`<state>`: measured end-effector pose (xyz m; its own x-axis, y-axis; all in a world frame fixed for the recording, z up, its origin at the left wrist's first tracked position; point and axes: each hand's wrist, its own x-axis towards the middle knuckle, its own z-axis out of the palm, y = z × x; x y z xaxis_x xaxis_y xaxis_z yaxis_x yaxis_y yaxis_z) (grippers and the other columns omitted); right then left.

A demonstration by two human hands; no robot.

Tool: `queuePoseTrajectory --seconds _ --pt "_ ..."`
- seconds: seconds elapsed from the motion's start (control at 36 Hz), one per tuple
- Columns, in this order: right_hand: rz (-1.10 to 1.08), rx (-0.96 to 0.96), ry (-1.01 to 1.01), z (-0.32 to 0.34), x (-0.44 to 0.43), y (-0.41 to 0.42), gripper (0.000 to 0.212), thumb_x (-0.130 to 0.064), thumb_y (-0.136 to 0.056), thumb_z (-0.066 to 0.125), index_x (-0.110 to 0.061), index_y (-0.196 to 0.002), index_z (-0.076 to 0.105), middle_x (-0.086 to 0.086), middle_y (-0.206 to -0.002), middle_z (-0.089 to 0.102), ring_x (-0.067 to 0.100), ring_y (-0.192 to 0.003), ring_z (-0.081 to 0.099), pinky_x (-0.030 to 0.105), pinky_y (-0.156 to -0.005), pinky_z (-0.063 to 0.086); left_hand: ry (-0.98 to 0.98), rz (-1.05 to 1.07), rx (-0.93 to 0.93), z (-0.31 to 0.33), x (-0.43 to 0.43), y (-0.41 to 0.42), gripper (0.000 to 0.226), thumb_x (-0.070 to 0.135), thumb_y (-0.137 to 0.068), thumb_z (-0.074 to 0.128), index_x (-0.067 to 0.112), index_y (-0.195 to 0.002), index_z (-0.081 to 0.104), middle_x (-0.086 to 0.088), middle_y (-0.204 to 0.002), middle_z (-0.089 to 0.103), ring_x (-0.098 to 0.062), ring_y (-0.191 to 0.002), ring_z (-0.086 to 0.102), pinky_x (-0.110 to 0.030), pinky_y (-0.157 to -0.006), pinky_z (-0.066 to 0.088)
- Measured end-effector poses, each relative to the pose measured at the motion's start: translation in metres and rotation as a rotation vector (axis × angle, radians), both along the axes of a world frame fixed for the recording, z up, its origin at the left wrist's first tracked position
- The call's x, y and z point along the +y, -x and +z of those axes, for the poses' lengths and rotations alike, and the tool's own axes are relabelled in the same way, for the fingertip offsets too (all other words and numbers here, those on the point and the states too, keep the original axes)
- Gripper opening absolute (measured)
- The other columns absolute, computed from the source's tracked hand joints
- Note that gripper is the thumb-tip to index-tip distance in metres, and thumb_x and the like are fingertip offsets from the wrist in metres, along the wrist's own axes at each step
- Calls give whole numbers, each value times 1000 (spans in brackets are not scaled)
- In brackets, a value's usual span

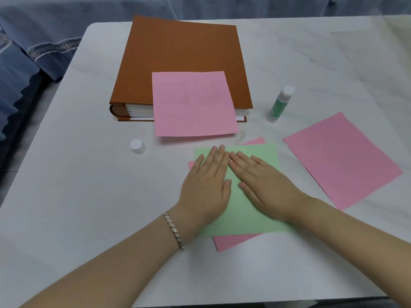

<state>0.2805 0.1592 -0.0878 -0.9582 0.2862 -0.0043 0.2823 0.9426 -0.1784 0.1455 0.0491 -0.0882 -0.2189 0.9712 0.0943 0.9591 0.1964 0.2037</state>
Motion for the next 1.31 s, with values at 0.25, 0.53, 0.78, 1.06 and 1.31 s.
queuePoseTrajectory --seconds 0.25,0.53,0.78,1.06,1.31 --pt "17 -17 -33 1 -5 -7 57 -33 -100 6 -4 -140 35 11 -146 38 21 -136 28 31 -112 11 -15 3 -16 -2 -1 0 57 27 -86 32 -2 -132 49 -16 -139 47 -29 -129 44 -36 -108 19" --pt "47 -107 -11 8 -39 -52 51 -29 -101 11 -9 -144 31 6 -151 31 18 -141 24 33 -114 14 1 16 -19 -1 1 -3 58 27 -86 31 -3 -133 47 -17 -140 45 -25 -131 39 -35 -108 15" --pt "43 -54 210 25 -39 -66 49 -32 -101 17 -13 -138 43 -1 -146 38 10 -136 32 22 -114 13 18 36 -29 0 -1 -5 58 28 -86 31 -2 -133 48 -16 -141 45 -28 -130 43 -40 -106 19" --pt "-353 91 -44 -3 -53 4 48 -20 -96 22 -1 -128 53 14 -136 51 27 -125 50 34 -105 24 8 47 -20 -2 -2 -4 56 27 -87 31 -1 -133 49 -15 -140 46 -28 -130 43 -40 -105 20" --pt "-468 -50 -127 4 -27 -45 63 -29 -99 4 1 -132 48 17 -138 48 30 -126 48 30 -110 11 62 33 -69 -1 -3 -4 70 38 -85 3 9 -148 13 2 -149 -4 -10 -140 -5 -30 -113 -11"
